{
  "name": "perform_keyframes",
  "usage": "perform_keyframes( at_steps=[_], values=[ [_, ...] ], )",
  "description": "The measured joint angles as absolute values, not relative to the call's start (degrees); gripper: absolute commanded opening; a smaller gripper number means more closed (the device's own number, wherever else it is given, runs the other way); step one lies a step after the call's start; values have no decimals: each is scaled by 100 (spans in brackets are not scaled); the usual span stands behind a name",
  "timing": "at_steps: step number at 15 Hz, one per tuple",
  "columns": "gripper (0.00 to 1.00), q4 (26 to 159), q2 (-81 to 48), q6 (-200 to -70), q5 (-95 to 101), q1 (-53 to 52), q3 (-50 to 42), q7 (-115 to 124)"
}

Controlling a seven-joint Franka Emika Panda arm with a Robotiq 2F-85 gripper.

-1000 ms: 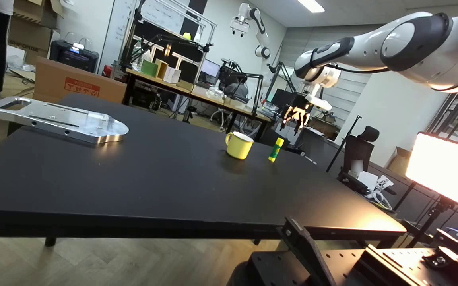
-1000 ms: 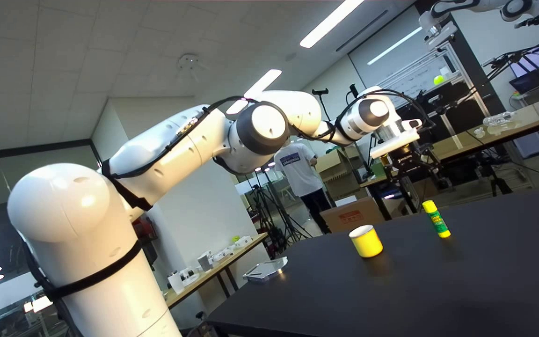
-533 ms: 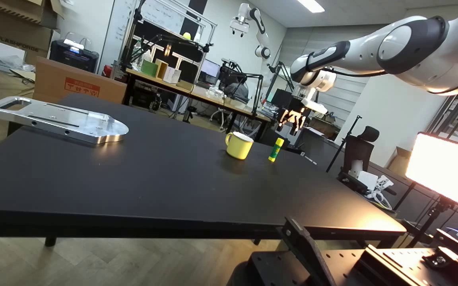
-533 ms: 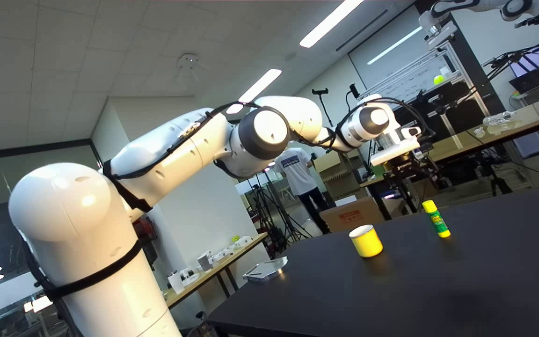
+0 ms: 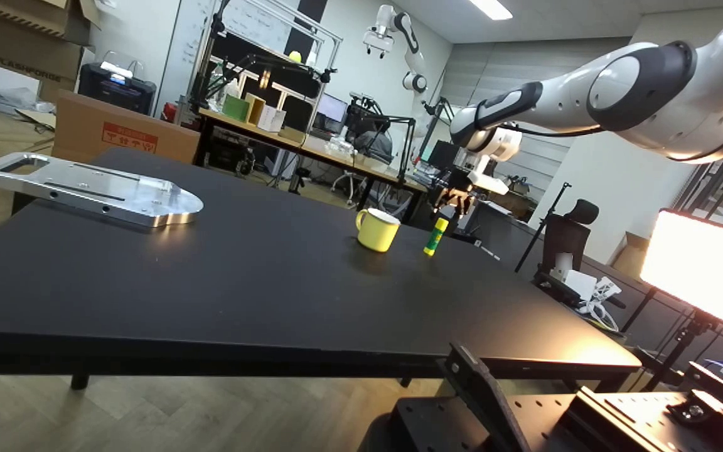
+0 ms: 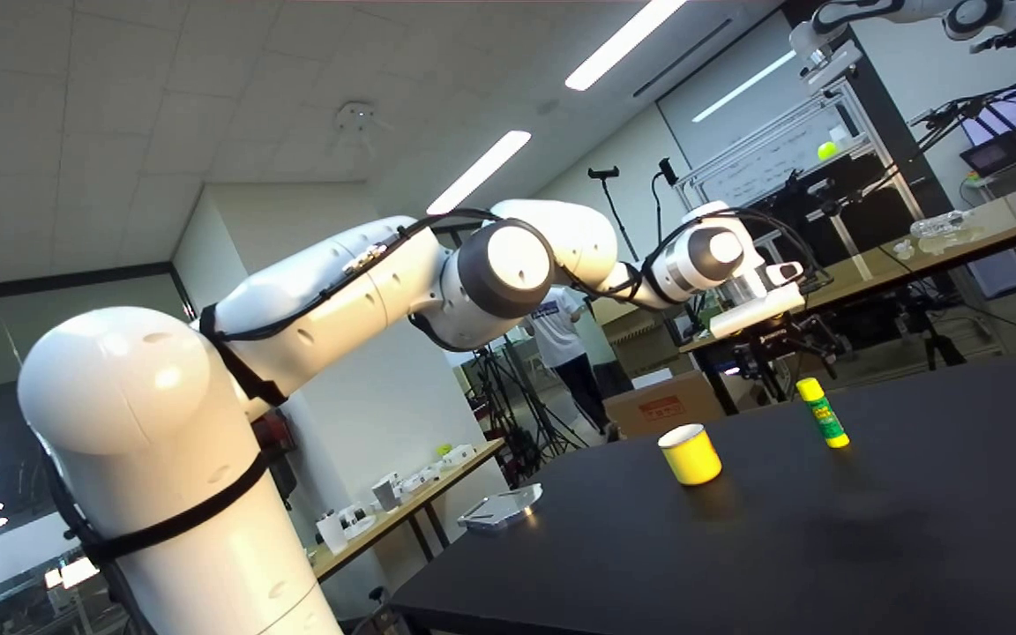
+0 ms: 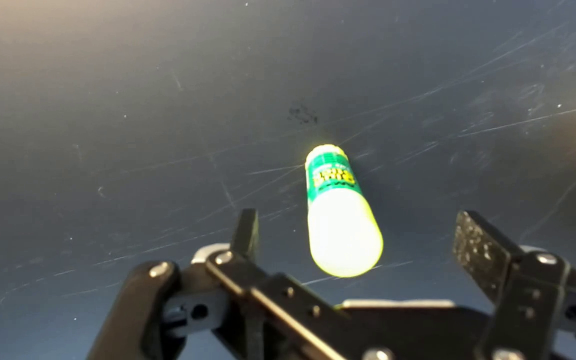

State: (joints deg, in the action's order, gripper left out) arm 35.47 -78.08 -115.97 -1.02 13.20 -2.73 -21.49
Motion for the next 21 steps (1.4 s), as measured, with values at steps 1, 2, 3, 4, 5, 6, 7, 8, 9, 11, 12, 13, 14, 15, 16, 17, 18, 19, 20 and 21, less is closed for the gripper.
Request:
perform_keyframes(
  at_steps=[1, 2, 3, 4, 5, 6, 7, 8, 9, 11, 12, 13, 14, 15, 16, 17, 18, 19, 20, 21],
  values=[
    [67, 3546, -7841, -11642, -102, 1321, -273, -2149],
    [60, 3546, -7871, -11692, -105, 1322, -273, -2149],
    [51, 3545, -7904, -11751, -107, 1322, -273, -2149],
    [45, 3546, -7932, -11792, -107, 1322, -273, -2149],
    [37, 3545, -7954, -11832, -107, 1323, -273, -2149],
    [31, 3545, -7967, -11843, -107, 1324, -273, -2149],
    [25, 3545, -7971, -11843, -107, 1325, -273, -2149],
    [17, 3544, -7971, -11839, -107, 1328, -273, -2148],
    [11, 3540, -7971, -11828, -107, 1330, -273, -2145],
    [9, 3530, -7960, -11818, -108, 1329, -273, -2140],
    [9, 3528, -7937, -11817, -108, 1326, -272, -2141],
    [9, 3522, -7897, -11817, -108, 1317, -271, -2143],
    [9, 3515, -7842, -11816, -108, 1305, -271, -2144],
    [9, 3514, -7762, -11803, -108, 1286, -270, -2149],
    [9, 3513, -7669, -11770, -108, 1260, -267, -2156],
    [9, 3514, -7567, -11711, -108, 1228, -264, -2164],
    [9, 3519, -7457, -11654, -107, 1188, -261, -2180],
    [9, 3526, -7355, -11588, -107, 1143, -256, -2214],
    [9, 3536, -7256, -11518, -107, 1092, -247, -2261],
    [9, 3554, -7158, -11456, -107, 1035, -223, -2315]
  ],
)
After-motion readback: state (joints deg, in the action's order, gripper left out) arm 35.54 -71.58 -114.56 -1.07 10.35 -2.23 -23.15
